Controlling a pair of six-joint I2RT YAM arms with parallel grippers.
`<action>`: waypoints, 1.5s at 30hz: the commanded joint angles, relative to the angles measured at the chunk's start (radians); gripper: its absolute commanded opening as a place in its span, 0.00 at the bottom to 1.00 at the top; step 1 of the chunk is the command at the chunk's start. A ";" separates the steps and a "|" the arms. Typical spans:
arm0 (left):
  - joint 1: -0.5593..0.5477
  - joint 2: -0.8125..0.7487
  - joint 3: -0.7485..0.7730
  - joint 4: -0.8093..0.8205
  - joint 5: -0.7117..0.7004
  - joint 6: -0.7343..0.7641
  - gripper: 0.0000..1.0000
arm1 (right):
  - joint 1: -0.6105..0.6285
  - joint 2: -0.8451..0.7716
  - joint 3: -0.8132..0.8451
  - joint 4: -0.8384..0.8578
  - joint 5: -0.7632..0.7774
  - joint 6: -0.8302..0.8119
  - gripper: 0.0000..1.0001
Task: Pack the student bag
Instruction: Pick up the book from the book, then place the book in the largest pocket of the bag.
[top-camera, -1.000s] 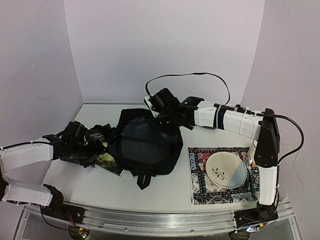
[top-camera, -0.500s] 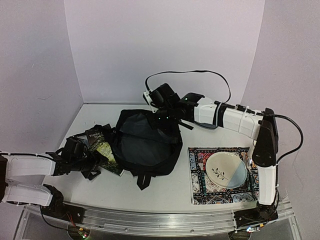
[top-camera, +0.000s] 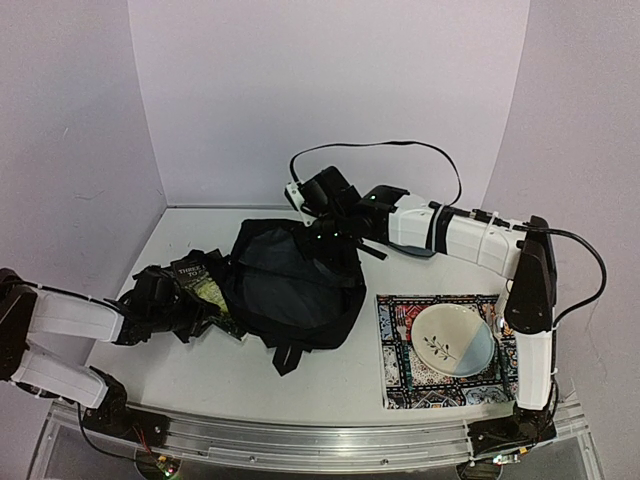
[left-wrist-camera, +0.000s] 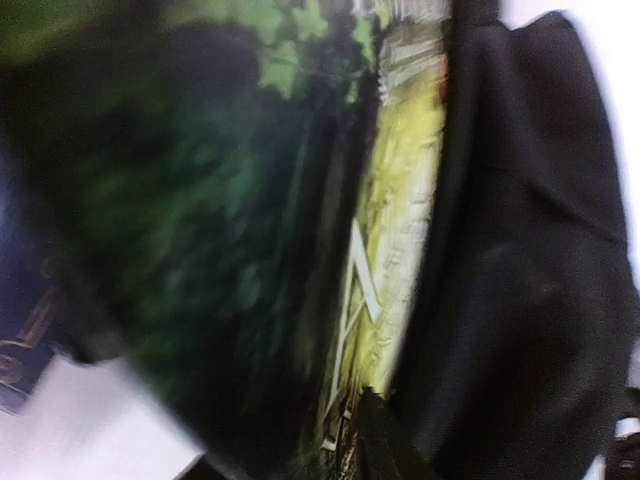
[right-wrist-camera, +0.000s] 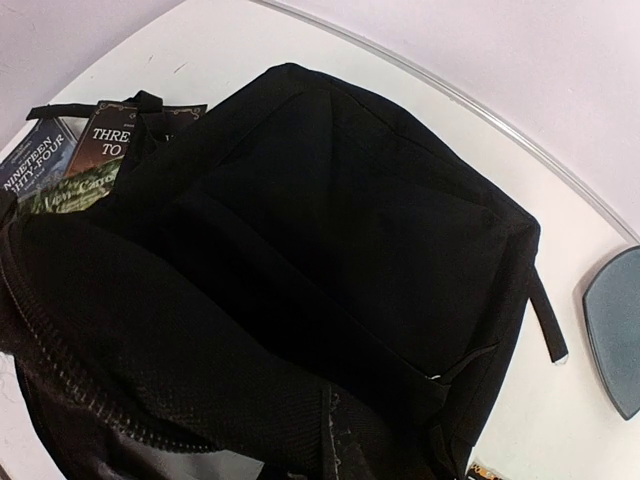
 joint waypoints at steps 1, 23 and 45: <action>-0.003 -0.111 -0.001 0.005 -0.043 0.006 0.15 | -0.004 -0.019 0.035 -0.006 -0.008 -0.013 0.00; 0.009 -0.334 0.721 -0.969 -0.309 0.588 0.00 | -0.011 -0.006 0.066 -0.061 0.069 -0.223 0.00; 0.011 -0.068 0.741 -0.634 0.567 0.559 0.00 | -0.014 0.029 0.194 0.046 0.130 -0.237 0.00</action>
